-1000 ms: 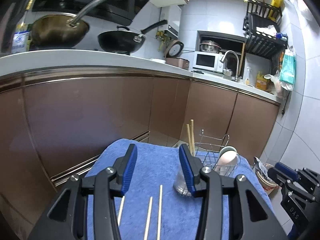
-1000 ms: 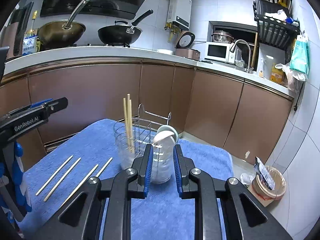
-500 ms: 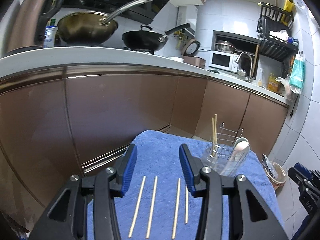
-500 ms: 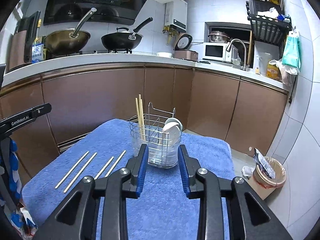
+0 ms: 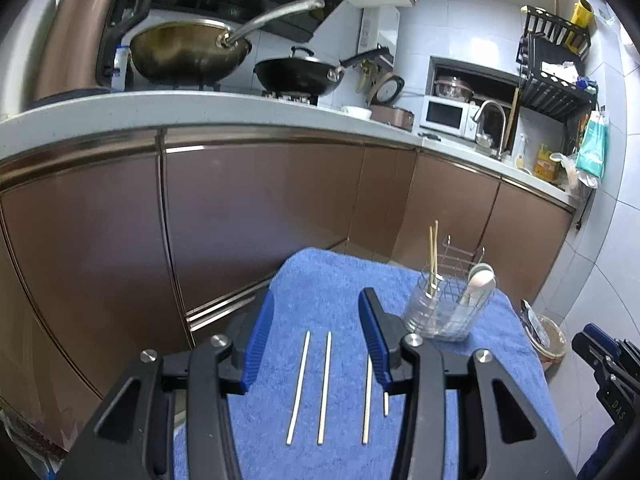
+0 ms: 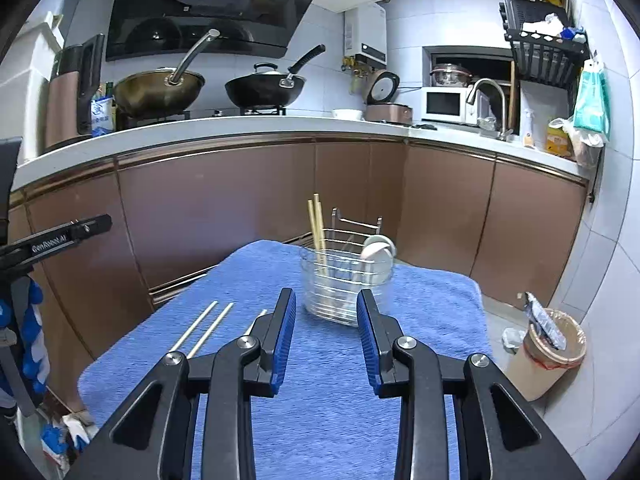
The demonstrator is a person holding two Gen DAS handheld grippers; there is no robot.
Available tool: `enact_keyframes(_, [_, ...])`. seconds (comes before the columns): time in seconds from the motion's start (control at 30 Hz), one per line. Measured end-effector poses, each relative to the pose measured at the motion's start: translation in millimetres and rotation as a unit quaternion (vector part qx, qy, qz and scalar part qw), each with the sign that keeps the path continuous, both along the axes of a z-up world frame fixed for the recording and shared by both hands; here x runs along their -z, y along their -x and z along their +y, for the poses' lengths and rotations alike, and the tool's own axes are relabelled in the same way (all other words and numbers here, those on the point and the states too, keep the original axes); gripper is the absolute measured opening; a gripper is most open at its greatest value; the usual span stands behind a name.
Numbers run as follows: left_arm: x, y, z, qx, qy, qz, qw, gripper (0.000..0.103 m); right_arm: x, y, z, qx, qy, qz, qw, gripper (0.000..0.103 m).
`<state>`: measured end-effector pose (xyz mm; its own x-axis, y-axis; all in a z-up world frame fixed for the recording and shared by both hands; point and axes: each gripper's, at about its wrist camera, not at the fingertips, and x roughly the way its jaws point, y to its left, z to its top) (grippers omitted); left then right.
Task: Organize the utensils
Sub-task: 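Move both open tools back down to the chopsticks on the towel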
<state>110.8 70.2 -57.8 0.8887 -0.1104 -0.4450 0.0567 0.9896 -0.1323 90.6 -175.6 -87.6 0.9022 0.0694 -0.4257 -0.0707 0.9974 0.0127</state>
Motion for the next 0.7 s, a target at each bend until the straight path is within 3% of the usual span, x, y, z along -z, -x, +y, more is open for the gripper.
enact_keyframes(0.4, [41.3, -43.7, -0.7, 0.051, 0.002, 0.097, 0.9940, 0.041, 20.8, -28.3, 19.7, -0.046, -0.013, 0.063, 0.997, 0.029])
enact_keyframes(0.53, [64.5, -78.7, -5.1, 0.097, 0.016, 0.152, 0.9835, 0.041, 37.7, -57.2, 28.9, -0.078, -0.025, 0.113, 0.990, 0.024])
enact_keyframes(0.7, [99.6, -133.9, -14.7, 0.131, 0.024, 0.231, 0.9639, 0.035, 64.4, -105.4, 43.2, -0.111, -0.036, 0.180, 0.977, 0.019])
